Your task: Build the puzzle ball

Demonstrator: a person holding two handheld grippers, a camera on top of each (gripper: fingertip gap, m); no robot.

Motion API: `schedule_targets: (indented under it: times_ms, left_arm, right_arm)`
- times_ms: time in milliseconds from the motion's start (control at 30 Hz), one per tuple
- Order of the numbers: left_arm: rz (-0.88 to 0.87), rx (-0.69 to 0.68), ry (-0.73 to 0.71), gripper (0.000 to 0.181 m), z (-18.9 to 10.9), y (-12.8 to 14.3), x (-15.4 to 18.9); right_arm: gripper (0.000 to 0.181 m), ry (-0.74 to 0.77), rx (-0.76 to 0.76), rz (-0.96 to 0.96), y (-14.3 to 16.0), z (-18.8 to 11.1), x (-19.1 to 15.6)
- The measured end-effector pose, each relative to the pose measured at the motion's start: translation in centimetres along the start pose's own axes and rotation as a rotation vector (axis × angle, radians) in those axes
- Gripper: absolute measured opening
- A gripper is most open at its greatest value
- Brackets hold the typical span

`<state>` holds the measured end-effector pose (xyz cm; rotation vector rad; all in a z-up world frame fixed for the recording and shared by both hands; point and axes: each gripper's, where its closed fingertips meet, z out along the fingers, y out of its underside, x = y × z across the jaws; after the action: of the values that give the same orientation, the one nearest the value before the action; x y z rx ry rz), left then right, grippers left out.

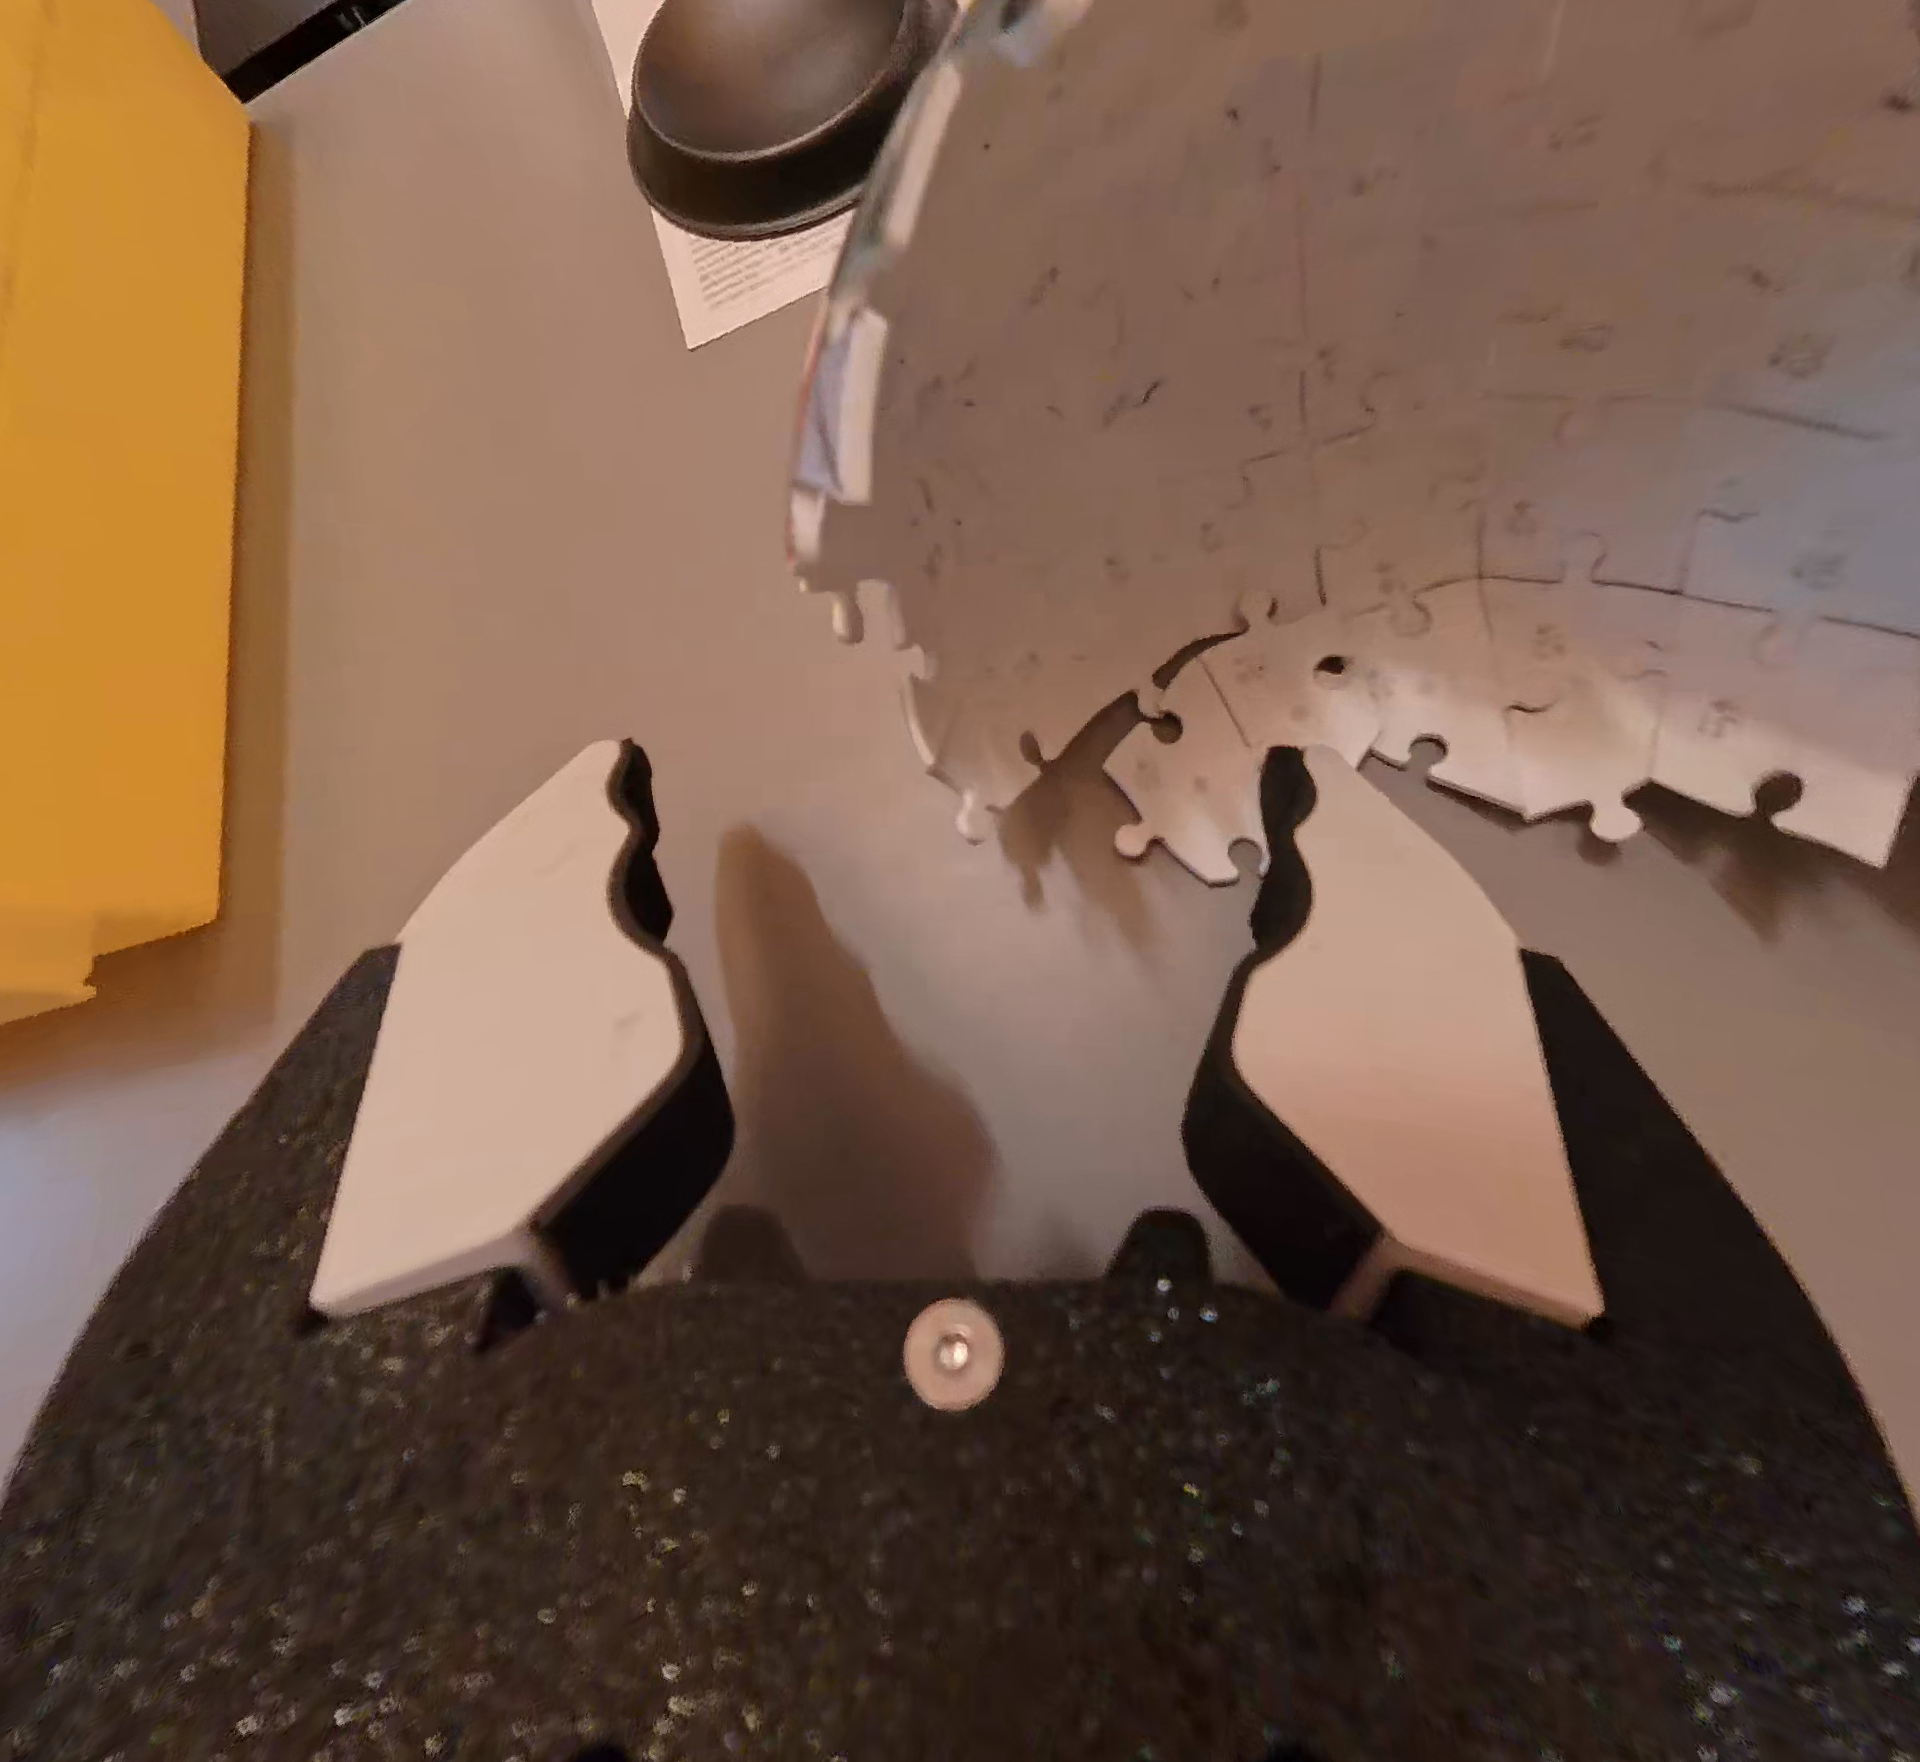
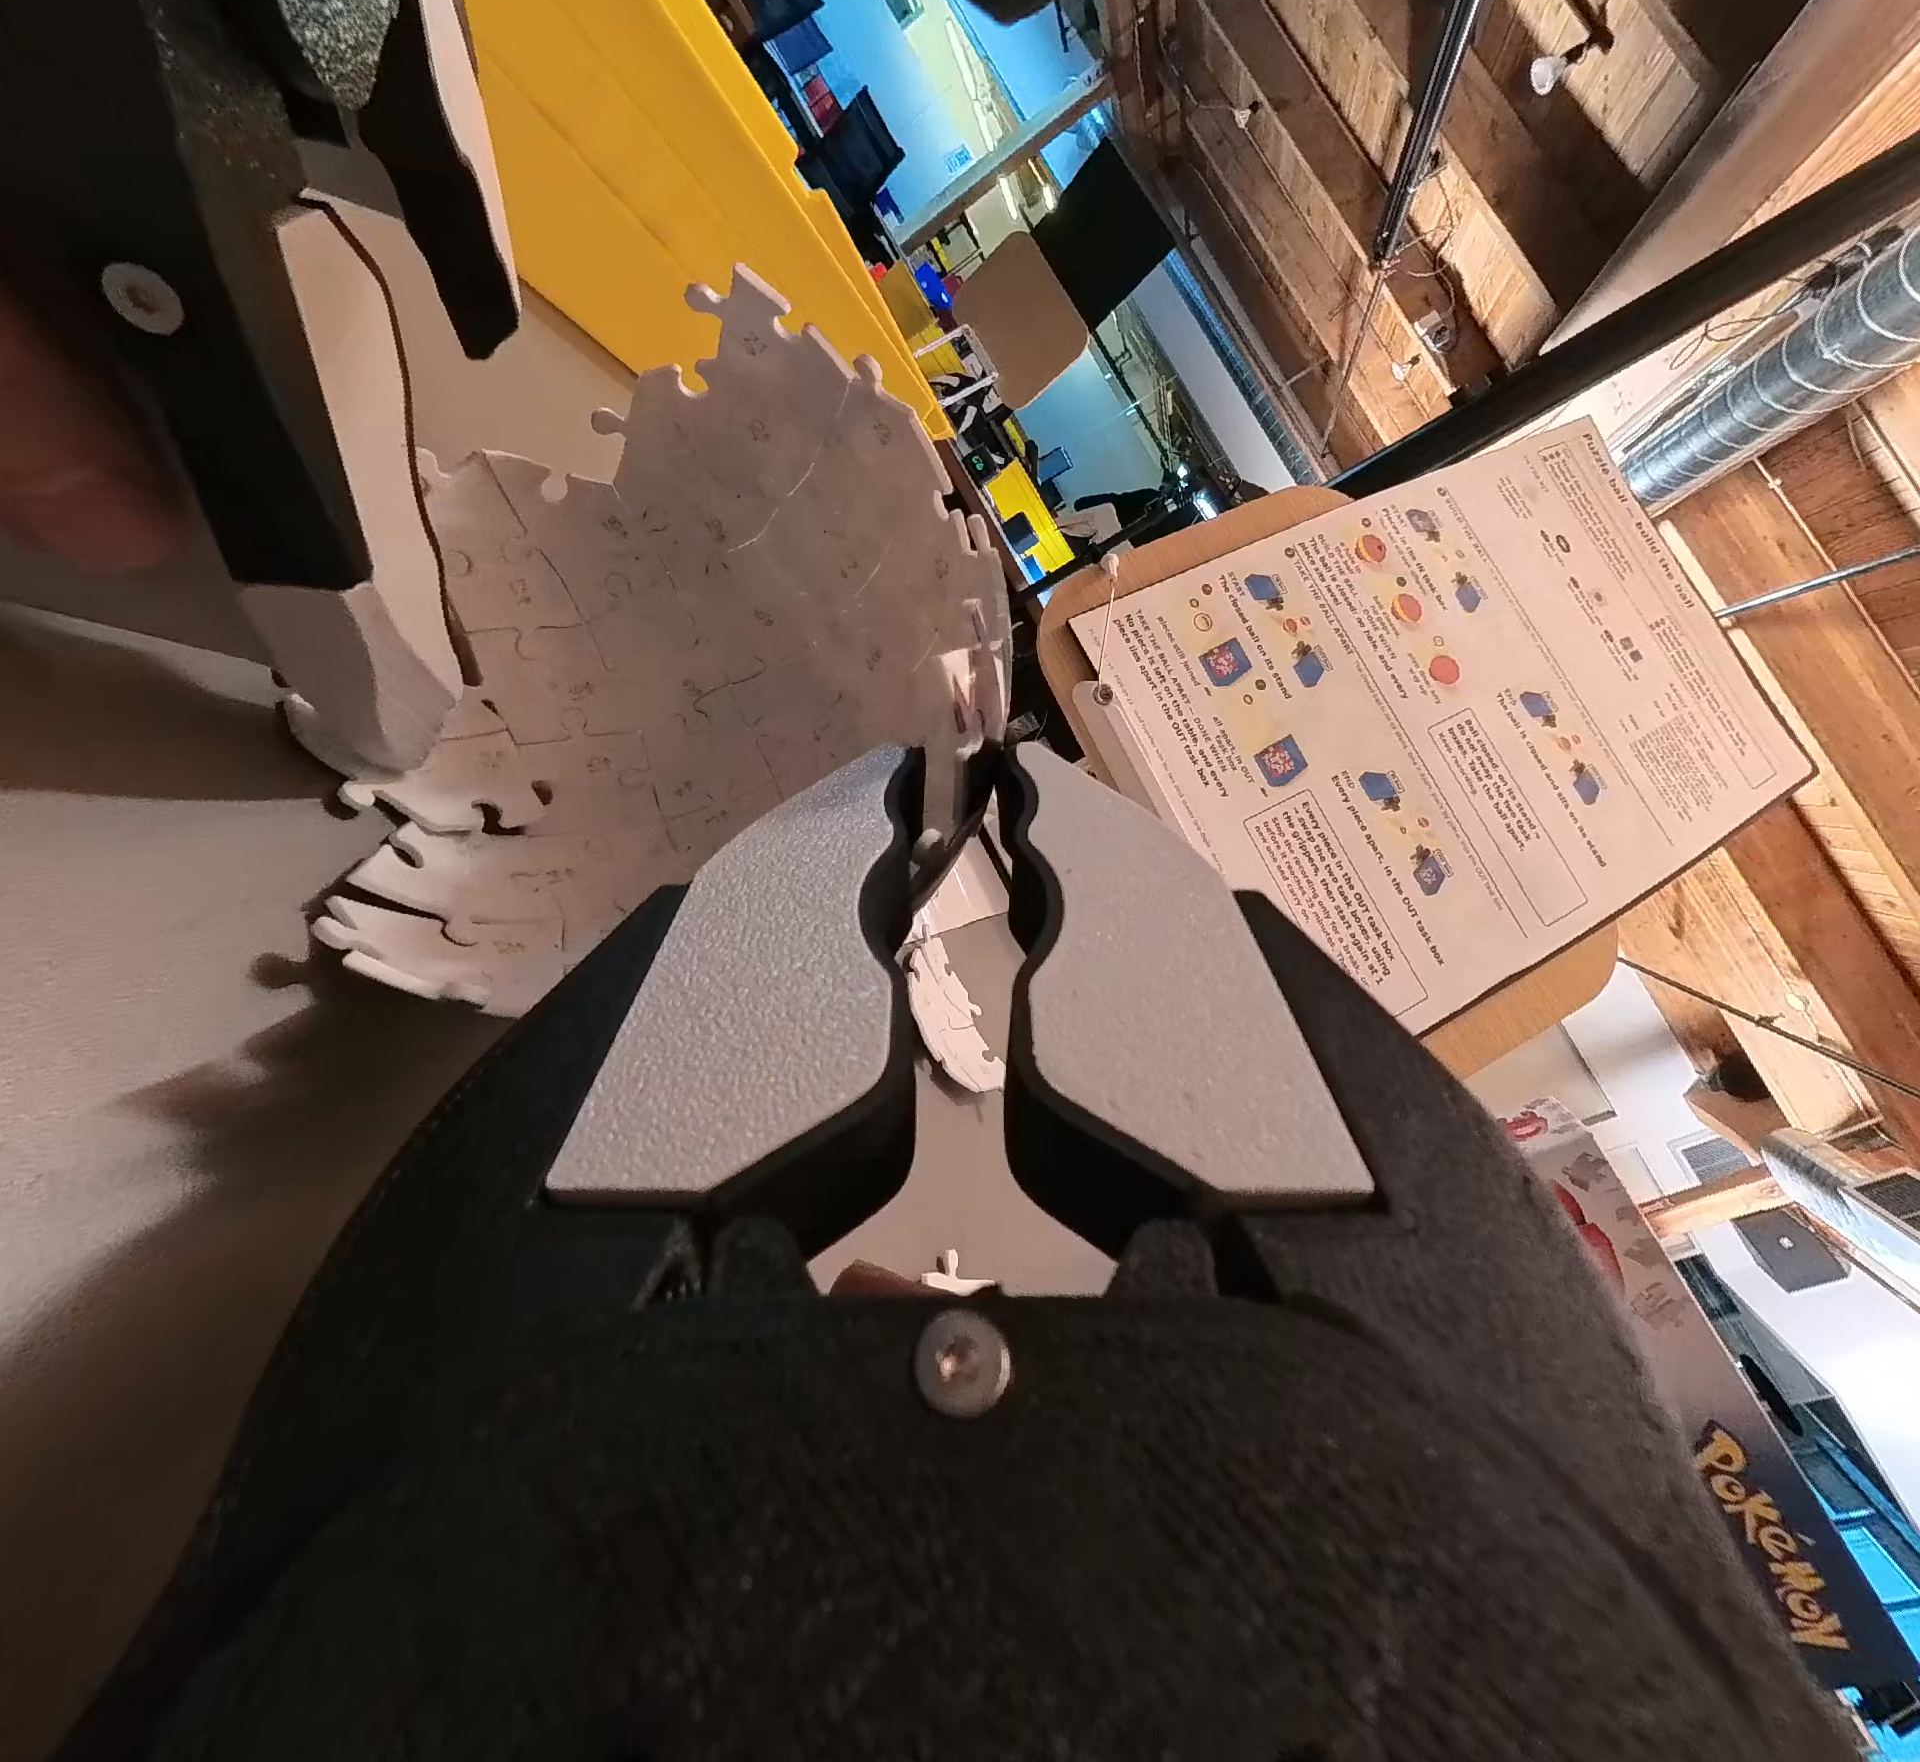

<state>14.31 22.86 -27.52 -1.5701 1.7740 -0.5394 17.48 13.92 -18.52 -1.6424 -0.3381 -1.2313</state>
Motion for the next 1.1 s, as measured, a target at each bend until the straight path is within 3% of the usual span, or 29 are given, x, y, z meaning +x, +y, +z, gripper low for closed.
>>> schedule_targets:
  times_ms: [433,600,733,1100]
  left_arm:
    - [0.157,0.056,0.064,0.111,0.3,-0.7,-0.9]
    - [0.105,0.085,0.08,0.108,-1.0,-0.5,-1.4]
    - [0.099,0.033,0.023,0.108,-0.5,0.5,-2.3]
    - [0.049,0.033,-0.031,0.106,-0.1,0.1,-2.1]
  right_arm:
    - [0.013,-0.001,0.0,-0.003,0.1,0.0,0.0]
    - [0.013,0.0,0.0,-0.002,0.1,0.1,0.1]
    - [0.013,-0.001,0.003,-0.005,0.0,0.1,0.0]
    - [0.013,0.0,0.001,-0.004,0.0,0.1,0.1]
